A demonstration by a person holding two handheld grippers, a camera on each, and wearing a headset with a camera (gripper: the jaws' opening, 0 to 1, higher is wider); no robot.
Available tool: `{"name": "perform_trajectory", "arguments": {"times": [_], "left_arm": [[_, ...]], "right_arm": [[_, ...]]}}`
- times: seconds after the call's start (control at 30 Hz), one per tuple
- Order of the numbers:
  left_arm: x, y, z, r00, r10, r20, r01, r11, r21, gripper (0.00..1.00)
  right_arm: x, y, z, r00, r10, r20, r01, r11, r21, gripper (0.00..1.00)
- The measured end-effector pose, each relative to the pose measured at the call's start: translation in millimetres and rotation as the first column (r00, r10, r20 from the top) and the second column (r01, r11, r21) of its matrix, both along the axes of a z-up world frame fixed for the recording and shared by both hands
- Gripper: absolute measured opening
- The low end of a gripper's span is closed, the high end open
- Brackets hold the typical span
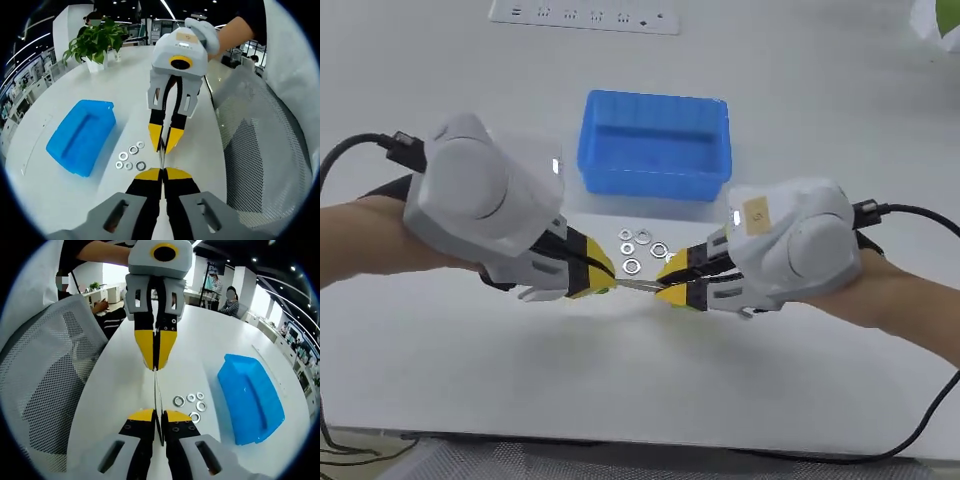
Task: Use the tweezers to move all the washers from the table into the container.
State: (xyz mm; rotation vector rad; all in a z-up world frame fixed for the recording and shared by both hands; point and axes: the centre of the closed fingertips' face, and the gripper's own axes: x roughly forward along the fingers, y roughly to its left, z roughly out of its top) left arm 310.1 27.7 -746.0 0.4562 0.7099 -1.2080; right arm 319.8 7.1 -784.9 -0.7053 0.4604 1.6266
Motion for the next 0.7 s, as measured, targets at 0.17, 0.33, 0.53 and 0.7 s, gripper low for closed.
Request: {"name": "perform_trajectory", "arguments": {"times": [0.17,0.33,0.53,0.7], "left_arm": [[-3.3,-5.4,10.4,1.0,0.022,0.015,-0.022,0.999,-0.035,0.05],[-0.8,-16.0,19.6,0.999,0.034,0.014,-0.034,0.997,-0.064,0.05],[4.5,-27.3,28.4,0.999,0.03,0.024,-0.028,0.996,-0.084,0.05],[7.0,-40.6,36.6,0.999,0.023,0.04,-0.018,0.993,-0.119,0.05]], "right_arm": [[-2.1,-0.2,4.7,1.0,-0.006,-0.002,0.006,0.998,0.063,0.07],[-1.1,-5.1,9.0,0.998,-0.048,-0.028,0.051,0.991,0.122,0.07],[1.2,-10.8,12.9,0.996,-0.075,-0.038,0.08,0.982,0.17,0.07],[2.3,-14.8,16.4,0.996,-0.077,-0.039,0.083,0.977,0.197,0.07]]}}
